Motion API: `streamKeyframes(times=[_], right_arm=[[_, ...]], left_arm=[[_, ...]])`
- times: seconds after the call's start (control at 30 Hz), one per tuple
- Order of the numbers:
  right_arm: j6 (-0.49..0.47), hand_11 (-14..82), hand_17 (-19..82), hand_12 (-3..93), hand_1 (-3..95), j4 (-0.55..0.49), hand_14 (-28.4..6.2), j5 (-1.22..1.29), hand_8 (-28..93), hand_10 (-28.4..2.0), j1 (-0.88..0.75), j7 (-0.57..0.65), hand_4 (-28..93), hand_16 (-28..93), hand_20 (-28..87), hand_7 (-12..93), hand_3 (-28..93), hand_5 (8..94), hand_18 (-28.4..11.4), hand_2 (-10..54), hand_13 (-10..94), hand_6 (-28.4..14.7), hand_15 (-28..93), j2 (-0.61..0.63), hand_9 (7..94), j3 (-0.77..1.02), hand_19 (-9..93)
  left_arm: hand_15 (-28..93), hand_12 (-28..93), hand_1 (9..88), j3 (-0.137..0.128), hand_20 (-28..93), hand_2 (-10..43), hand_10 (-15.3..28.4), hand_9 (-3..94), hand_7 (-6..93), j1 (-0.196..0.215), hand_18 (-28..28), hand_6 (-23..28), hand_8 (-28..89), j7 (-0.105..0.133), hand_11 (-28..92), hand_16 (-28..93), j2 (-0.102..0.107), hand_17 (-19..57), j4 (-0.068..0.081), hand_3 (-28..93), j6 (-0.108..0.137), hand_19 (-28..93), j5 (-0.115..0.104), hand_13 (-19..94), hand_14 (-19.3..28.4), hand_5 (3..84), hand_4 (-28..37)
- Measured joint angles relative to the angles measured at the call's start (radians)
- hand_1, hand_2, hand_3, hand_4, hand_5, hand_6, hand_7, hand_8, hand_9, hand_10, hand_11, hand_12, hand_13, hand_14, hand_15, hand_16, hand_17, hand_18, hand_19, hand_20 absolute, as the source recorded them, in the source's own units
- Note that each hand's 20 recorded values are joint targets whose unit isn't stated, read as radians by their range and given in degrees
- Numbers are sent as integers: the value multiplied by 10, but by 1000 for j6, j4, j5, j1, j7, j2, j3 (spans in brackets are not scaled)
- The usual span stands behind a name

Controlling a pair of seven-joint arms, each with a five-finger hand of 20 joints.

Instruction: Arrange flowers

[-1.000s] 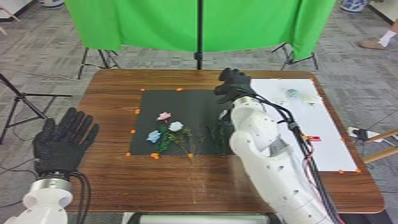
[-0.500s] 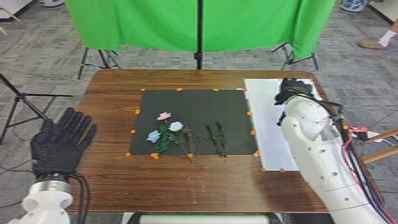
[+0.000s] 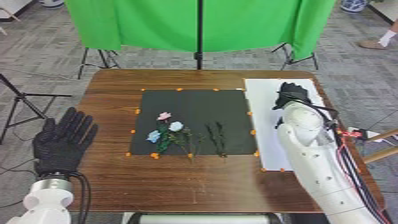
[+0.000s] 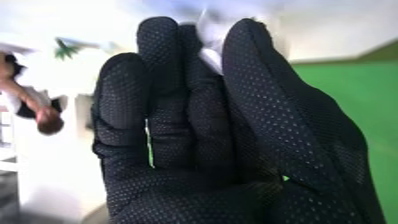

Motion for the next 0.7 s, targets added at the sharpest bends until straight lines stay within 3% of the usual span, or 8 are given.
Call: streamKeyframes(times=[0.07, 0.13, 0.23, 0.37, 0.53, 0.7], right_arm=[[86, 63, 330, 355, 651, 6, -76, -8, 28, -112, -14, -1, -283, 385, 351, 224, 658, 782, -207, -91, 660, -13, 336, 7, 832, -17, 812], [136, 62, 332, 357, 648, 5, -76, -9, 28, -113, -27, -4, -283, 386, 351, 224, 666, 783, -208, -93, 661, -14, 336, 14, 833, -29, 813], [143, 60, 333, 355, 646, -28, -76, 2, 30, -114, -47, -10, -283, 387, 350, 225, 671, 784, -208, -94, 660, -16, 336, 35, 834, -50, 813], [146, 60, 333, 357, 642, -150, -77, 21, 29, -116, -85, -45, -283, 387, 349, 224, 679, 784, -210, -94, 658, -17, 336, 81, 832, -98, 815], [166, 59, 331, 355, 641, -280, -78, -26, 30, -117, -97, -179, -283, 384, 347, 224, 681, 783, -210, -95, 653, -18, 335, 99, 826, -189, 815], [153, 55, 332, 350, 633, -312, -78, -81, 34, -119, -82, -298, -283, 379, 347, 230, 685, 772, -211, -95, 650, -17, 336, 58, 812, -284, 817]], left_arm=[[422, 126, 285, 0, 187, 177, 145, 403, 173, 0, 139, 87, -101, 1, 232, -53, 0, -39, -2, 730, 28, 342, -12, 289, 144, 479, -283], [422, 126, 285, 0, 187, 177, 145, 403, 172, 2, 139, 87, -101, 2, 232, -53, 0, -39, -2, 730, 38, 342, -20, 288, 143, 479, -283], [423, 125, 286, -1, 187, 177, 145, 402, 172, 4, 139, 87, -102, 2, 233, -54, -1, -40, -2, 729, 37, 343, -26, 288, 143, 480, -283], [423, 125, 285, -1, 187, 177, 144, 402, 174, 7, 139, 87, -101, 2, 234, -54, -2, -40, -2, 730, 36, 343, -26, 289, 143, 479, -283], [423, 125, 285, -2, 186, 177, 144, 403, 174, 8, 139, 87, -102, 1, 236, -55, -3, -40, -2, 730, 36, 343, -26, 289, 142, 480, -283], [423, 124, 285, -1, 186, 177, 145, 404, 174, 5, 138, 87, -102, 0, 236, -55, -3, -40, -1, 730, 35, 343, -26, 289, 142, 480, -283]])
